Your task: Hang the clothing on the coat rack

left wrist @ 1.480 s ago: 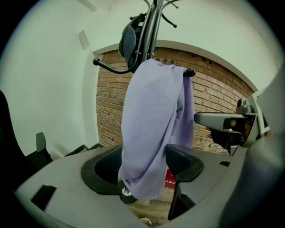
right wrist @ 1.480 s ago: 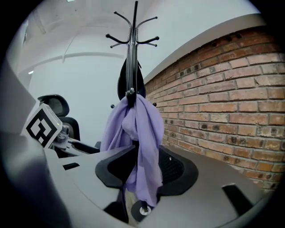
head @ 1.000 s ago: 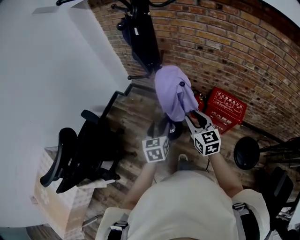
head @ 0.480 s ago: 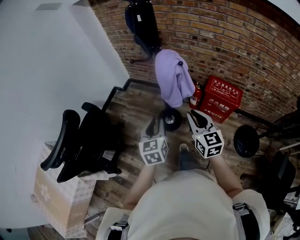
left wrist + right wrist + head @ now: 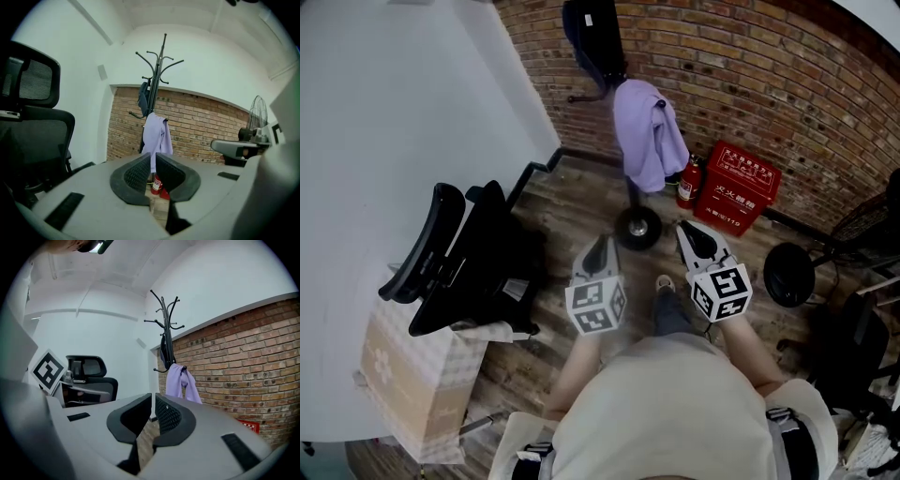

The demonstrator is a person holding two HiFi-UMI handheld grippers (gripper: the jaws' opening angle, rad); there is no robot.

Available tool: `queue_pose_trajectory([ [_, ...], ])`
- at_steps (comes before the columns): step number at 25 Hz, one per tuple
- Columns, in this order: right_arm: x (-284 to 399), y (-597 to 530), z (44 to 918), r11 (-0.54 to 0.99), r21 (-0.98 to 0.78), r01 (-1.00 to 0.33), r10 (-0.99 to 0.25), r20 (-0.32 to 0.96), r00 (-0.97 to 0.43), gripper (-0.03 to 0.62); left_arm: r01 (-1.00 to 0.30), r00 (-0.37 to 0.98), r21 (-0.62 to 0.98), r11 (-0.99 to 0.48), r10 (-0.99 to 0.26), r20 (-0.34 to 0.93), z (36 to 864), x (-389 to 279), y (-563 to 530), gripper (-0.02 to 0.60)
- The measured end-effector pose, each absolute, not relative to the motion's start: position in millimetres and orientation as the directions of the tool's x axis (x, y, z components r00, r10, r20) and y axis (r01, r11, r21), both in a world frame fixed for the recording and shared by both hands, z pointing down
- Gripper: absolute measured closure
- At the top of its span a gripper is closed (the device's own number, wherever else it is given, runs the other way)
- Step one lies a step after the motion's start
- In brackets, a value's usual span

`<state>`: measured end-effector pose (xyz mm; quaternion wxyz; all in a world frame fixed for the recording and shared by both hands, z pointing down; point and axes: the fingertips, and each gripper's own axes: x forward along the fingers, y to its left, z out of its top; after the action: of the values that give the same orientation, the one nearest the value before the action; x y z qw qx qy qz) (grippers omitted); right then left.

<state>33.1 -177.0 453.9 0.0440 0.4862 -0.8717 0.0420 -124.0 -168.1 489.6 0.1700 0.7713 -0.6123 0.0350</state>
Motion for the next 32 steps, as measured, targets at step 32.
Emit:
queue_pose_trajectory([
  [32, 28.6, -161.3, 450.1, 0.567, 0.001, -0.824, -0.818, 0.119, -0.563, 0.595, -0.943, 0.289, 0.243, -0.225, -0.918, 0.271, 489.7, -119.0, -149.0, 0.551],
])
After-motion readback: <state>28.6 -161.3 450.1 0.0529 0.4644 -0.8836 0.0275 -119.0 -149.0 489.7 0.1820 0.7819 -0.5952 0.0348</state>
